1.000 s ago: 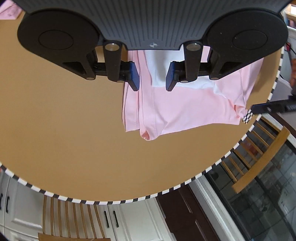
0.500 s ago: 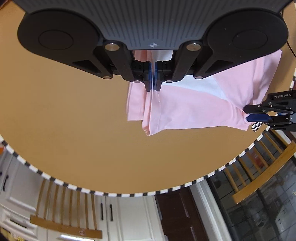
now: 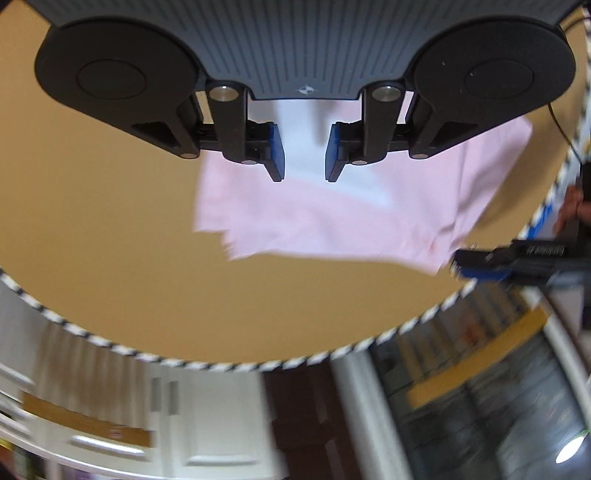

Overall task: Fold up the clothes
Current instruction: 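Move both open grippers back and over the folded shirt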

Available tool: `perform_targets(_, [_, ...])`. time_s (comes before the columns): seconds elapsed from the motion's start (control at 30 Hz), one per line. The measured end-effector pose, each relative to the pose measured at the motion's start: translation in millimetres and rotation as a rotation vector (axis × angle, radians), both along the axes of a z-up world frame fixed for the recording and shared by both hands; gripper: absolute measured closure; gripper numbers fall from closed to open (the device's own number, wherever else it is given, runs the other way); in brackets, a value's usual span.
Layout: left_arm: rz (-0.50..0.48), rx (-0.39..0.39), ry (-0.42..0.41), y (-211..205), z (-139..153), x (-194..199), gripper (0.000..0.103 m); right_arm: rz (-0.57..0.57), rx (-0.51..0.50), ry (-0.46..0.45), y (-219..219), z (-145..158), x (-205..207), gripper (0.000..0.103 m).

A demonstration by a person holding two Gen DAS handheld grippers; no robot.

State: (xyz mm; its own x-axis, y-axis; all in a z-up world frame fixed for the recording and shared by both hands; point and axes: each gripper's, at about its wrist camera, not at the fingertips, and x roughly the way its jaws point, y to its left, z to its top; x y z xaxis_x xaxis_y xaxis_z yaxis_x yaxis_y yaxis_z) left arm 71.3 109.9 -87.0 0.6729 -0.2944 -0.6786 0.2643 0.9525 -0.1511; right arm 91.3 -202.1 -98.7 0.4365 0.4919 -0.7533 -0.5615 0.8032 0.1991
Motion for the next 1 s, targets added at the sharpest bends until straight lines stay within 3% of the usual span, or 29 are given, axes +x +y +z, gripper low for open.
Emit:
perform_targets(0.1, [-0.001, 0.067, 0.030, -7, -17, 7, 0.063, -0.018, -0.090, 0.007, 11, -14, -1, 0.079])
perform_targets(0.33, [0.113, 0.132, 0.031, 11, -24, 26, 0.047, -0.083, -0.043, 0.024, 2, -17, 0, 0.080])
perform_targets(0.5, [0.230, 0.100, -0.005, 42, -9, 24, 0.052, -0.102, -0.034, 0.022, -2, -17, 0, 0.080])
perform_targets(0.63, [0.233, -0.019, 0.018, 56, -1, 31, 0.052, -0.140, -0.026, 0.031, 0, -14, -1, 0.078])
perform_targets(0.7, [0.178, 0.023, 0.032, 45, -5, 36, 0.052, -0.150, -0.025, 0.023, 1, -13, -3, 0.076])
perform_targets(0.83, [0.224, 0.106, 0.115, 41, -22, 50, 0.048, -0.165, -0.043, 0.013, 1, -15, -4, 0.079])
perform_targets(0.93, [0.253, 0.102, 0.103, 43, -15, 44, 0.050, -0.237, -0.070, -0.022, 2, -5, -10, 0.077])
perform_targets(1.0, [0.280, 0.075, 0.068, 44, -1, 32, 0.051, -0.280, -0.035, -0.050, 2, 6, -24, 0.074])
